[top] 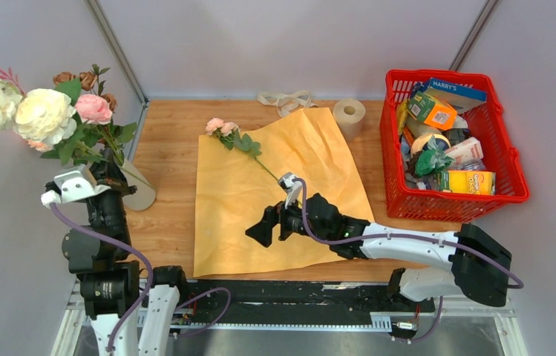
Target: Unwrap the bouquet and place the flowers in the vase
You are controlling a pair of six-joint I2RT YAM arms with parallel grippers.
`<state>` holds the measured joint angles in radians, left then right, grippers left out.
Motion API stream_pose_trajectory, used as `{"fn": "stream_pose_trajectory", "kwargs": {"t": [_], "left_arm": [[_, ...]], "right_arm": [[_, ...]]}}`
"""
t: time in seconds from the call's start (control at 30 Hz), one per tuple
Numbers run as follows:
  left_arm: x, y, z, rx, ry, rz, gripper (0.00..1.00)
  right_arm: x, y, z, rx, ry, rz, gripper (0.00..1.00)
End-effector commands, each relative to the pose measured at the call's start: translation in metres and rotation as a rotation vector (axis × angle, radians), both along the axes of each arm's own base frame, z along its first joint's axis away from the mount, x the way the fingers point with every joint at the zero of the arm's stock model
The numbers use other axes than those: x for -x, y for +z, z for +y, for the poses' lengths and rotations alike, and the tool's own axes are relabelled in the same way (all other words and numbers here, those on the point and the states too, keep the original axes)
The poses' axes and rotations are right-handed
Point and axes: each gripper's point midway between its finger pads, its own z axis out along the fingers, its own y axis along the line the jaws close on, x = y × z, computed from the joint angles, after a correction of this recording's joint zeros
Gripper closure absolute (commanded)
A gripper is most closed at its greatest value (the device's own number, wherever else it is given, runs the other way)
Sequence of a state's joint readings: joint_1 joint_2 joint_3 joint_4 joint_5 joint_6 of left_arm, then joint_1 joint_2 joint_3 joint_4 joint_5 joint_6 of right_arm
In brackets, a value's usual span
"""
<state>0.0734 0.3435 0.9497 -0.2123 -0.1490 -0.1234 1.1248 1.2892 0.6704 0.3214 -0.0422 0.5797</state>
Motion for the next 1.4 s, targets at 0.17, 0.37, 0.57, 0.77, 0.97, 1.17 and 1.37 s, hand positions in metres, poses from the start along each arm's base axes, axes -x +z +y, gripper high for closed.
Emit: {"fn": "stream_pose_trajectory", "kwargs": {"t": [0.17, 0.37, 0.57, 0.77, 0.97, 1.17, 1.37], "left_arm": [[0.007, 0.036, 0.059, -0.018, 0.355, -0.035, 1.00], [0.006, 0.059, 0.078, -0.015, 0.480, -0.106, 1.00], [-0.001, 0.071, 0.085, -0.038, 0.534, -0.135, 1.00], [-0.022, 0.067, 0.088, -0.082, 0.561, -0.123, 1.00], [-0.045, 0.043, 0.082, -0.093, 0.502, -0.101, 1.00], [-0.061, -0.003, 0.099, -0.056, 0.568, 0.000, 1.00], [-0.078, -0.058, 0.121, 0.055, 0.652, 0.215, 1.00]], "right_arm": [[-0.003, 0.030, -0.008, -0.039, -0.024, -0.076, 0.00], [-0.013, 0.032, -0.020, -0.020, -0.088, -0.116, 0.00], [-0.018, 0.040, -0.027, -0.015, -0.110, -0.151, 0.00], [-0.021, 0.043, -0.033, 0.000, -0.122, -0.174, 0.00], [-0.023, 0.042, -0.038, 0.008, -0.140, -0.183, 0.00], [-0.023, 0.043, -0.038, 0.009, -0.135, -0.185, 0.00], [-0.024, 0.042, -0.040, 0.012, -0.140, -0.186, 0.00]]}}
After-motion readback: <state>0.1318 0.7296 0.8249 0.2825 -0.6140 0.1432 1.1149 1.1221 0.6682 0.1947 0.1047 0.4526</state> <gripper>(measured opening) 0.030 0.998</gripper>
